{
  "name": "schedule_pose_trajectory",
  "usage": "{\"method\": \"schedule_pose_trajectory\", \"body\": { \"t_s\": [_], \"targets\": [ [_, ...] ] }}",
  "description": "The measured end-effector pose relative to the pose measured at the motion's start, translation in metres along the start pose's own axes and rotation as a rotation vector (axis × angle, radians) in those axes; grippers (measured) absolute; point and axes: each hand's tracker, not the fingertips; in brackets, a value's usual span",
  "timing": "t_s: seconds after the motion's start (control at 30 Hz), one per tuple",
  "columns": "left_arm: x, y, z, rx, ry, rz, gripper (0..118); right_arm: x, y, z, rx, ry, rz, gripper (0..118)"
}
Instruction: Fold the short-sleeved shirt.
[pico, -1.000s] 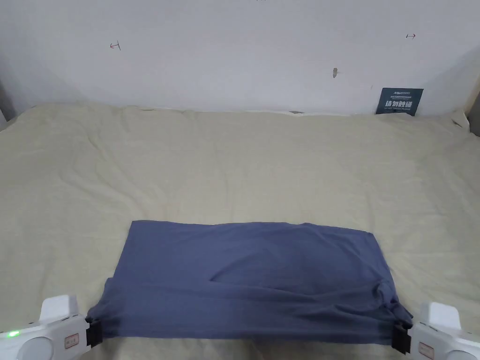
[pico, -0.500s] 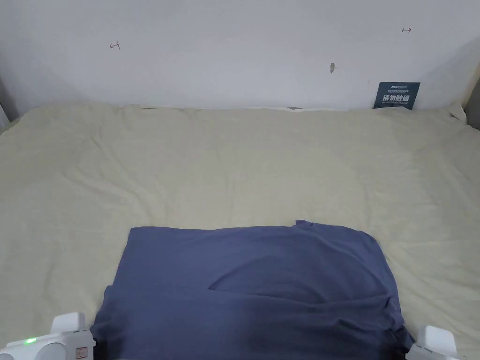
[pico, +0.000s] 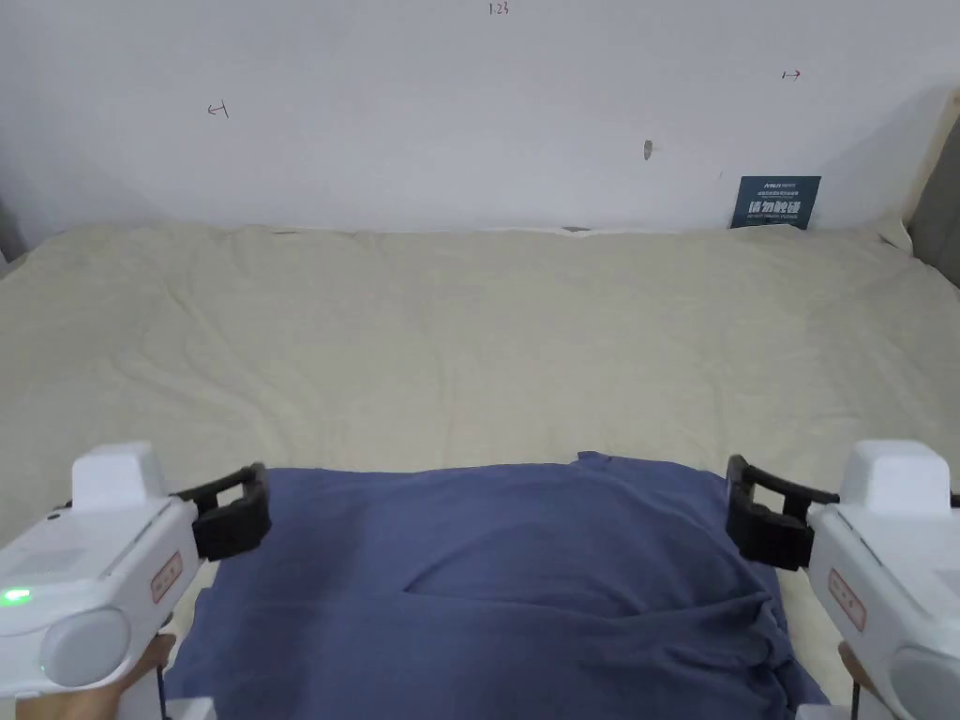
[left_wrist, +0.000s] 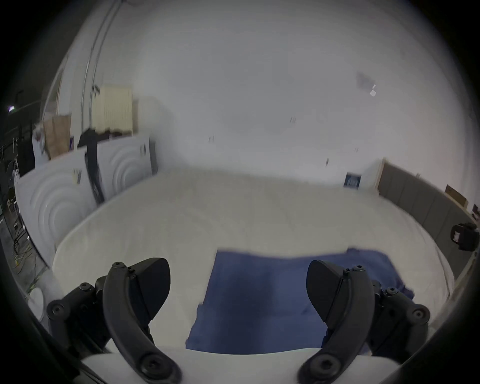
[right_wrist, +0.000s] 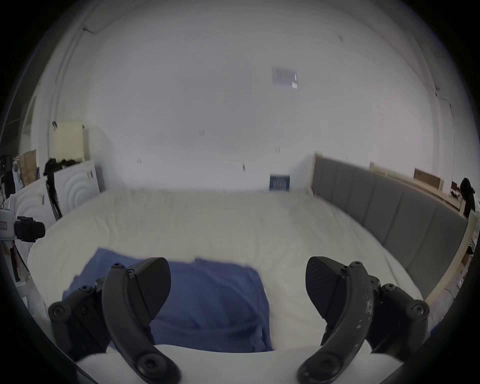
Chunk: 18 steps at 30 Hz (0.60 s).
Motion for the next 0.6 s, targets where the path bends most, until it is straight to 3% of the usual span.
{"method": "schedule_pose_trajectory", "body": {
  "t_s": [0.1, 0.13, 0.17, 0.23, 0.27, 0.3, 0.4, 0.6],
  "targets": [
    [0.017, 0.012, 0.001, 0.085, -0.027, -0.014, 105, -0.011, 0.009, 0.002, 0.065, -0.017, 0.021, 107],
    [0.023, 0.013, 0.001, 0.105, -0.031, -0.027, 99, -0.014, 0.009, 0.002, 0.078, -0.011, 0.022, 104],
    [0.028, 0.013, 0.002, 0.121, -0.035, -0.046, 83, -0.018, 0.009, 0.002, 0.088, -0.004, 0.025, 93],
    [0.037, 0.01, -0.001, 0.136, -0.043, -0.074, 46, -0.022, 0.009, 0.0, 0.093, -0.006, 0.031, 58],
    [0.04, 0.009, -0.003, 0.133, -0.052, -0.086, 14, -0.023, 0.007, -0.002, 0.101, -0.005, 0.029, 24],
    [0.042, 0.008, -0.006, 0.128, -0.061, -0.091, 1, -0.029, 0.009, 0.001, 0.119, 0.009, 0.013, 4],
    [0.043, 0.005, -0.016, 0.074, -0.123, -0.096, 0, -0.028, 0.008, -0.007, 0.126, 0.033, -0.01, 2],
    [0.035, 0.008, -0.059, 0.004, -0.094, -0.076, 0, -0.03, 0.012, -0.031, 0.11, 0.022, -0.011, 2]
  ]
}}
